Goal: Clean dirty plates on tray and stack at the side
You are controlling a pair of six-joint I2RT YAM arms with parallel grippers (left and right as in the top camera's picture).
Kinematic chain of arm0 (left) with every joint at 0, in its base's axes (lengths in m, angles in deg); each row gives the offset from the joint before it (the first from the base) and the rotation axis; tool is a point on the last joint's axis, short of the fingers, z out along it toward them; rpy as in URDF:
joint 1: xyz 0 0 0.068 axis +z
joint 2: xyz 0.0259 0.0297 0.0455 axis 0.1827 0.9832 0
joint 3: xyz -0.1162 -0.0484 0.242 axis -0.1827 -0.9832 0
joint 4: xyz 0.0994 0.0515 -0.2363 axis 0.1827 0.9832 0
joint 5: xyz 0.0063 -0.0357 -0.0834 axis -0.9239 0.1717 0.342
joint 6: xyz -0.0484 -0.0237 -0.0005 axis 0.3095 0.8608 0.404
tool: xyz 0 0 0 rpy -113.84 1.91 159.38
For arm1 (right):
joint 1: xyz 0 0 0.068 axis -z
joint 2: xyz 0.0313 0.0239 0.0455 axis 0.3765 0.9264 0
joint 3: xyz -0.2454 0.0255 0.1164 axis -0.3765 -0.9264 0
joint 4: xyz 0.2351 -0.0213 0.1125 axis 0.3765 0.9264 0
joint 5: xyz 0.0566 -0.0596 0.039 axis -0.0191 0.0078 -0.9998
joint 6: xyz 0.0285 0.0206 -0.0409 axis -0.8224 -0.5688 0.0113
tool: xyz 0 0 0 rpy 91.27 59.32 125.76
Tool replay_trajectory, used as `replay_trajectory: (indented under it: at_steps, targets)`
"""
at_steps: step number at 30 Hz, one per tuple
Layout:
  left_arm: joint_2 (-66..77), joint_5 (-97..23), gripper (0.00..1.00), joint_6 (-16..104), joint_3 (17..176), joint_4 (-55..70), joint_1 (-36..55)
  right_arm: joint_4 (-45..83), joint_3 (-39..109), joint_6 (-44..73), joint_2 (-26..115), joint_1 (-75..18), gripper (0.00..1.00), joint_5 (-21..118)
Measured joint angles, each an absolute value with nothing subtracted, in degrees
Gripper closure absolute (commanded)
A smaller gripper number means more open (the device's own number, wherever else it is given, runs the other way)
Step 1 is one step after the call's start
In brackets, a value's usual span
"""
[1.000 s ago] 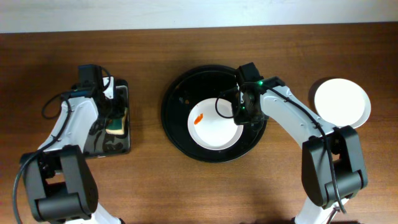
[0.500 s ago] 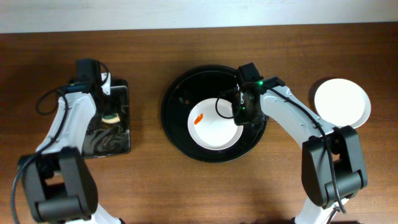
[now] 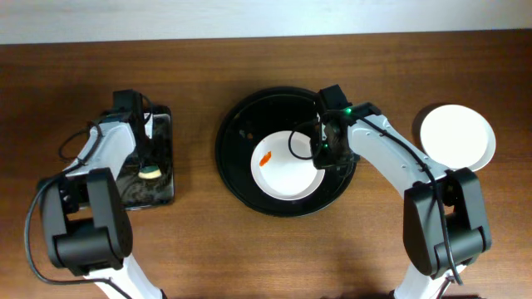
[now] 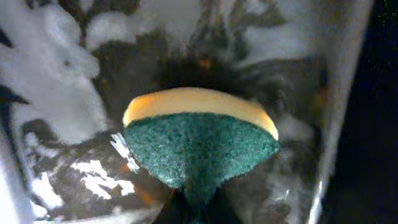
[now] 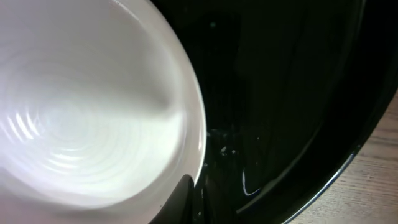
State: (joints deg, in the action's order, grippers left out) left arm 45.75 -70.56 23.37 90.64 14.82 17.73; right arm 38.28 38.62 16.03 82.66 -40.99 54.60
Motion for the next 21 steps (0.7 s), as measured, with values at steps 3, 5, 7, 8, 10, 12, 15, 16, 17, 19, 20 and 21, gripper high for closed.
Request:
replay_trajectory:
  at_steps: [3, 5, 7, 8, 10, 12, 15, 16, 17, 19, 20, 21]
  targets:
    - [38.62, -70.41, 1.00, 23.39, 92.55, 17.05, 17.25, 39.07, 38.62, 12.01, 82.66, -40.95, 0.62, 53.90]
    - [32.00, -70.38, 1.00, 23.37, 93.77, 17.33, 15.15, 40.38, 38.10, 5.65, 82.60, -40.90, 0.64, 53.47]
    - [30.86, -69.75, 1.00, 23.37, 94.16, 17.66, 12.79, 39.92, 34.93, -0.36, 82.56, -40.90, 0.71, 52.31]
    - [30.91, -68.35, 1.00, 23.37, 94.16, 17.66, 11.61, 38.32, 33.64, -1.59, 82.45, -40.88, 0.73, 51.28]
    - [30.91, -66.36, 1.00, 23.39, 94.16, 17.40, 8.33, 33.08, 29.25, -5.10, 82.23, -40.88, 0.87, 48.33]
    - [30.91, -63.91, 1.00, 23.37, 94.16, 16.57, 4.53, 27.59, 26.51, -7.90, 81.48, -40.88, 0.88, 46.69]
    - [30.91, -55.61, 1.00, 23.70, 94.16, 11.96, -1.63, 27.22, 26.60, -5.21, 81.27, -40.75, 0.95, 47.11]
    - [30.91, -53.77, 1.00, 24.77, 94.16, 9.55, -4.24, 31.05, 29.36, -2.18, 81.37, -40.73, 0.96, 49.40]
    - [30.91, -53.12, 1.00, 25.16, 94.16, 8.98, -5.94, 32.38, 30.71, -0.62, 81.42, -40.73, 0.96, 50.78]
    - [30.97, -52.26, 1.00, 25.86, 94.16, 7.43, -10.11, 35.11, 33.86, 2.85, 81.42, -40.73, 0.96, 54.41]
    - [31.67, -51.91, 1.00, 26.89, 94.16, 6.58, -11.91, 35.18, 34.47, 4.27, 81.42, -40.73, 0.96, 55.35]
    - [33.79, -51.39, 1.00, 28.20, 94.16, 5.55, -13.63, 35.26, 34.58, 5.19, 81.42, -40.73, 0.96, 55.94]
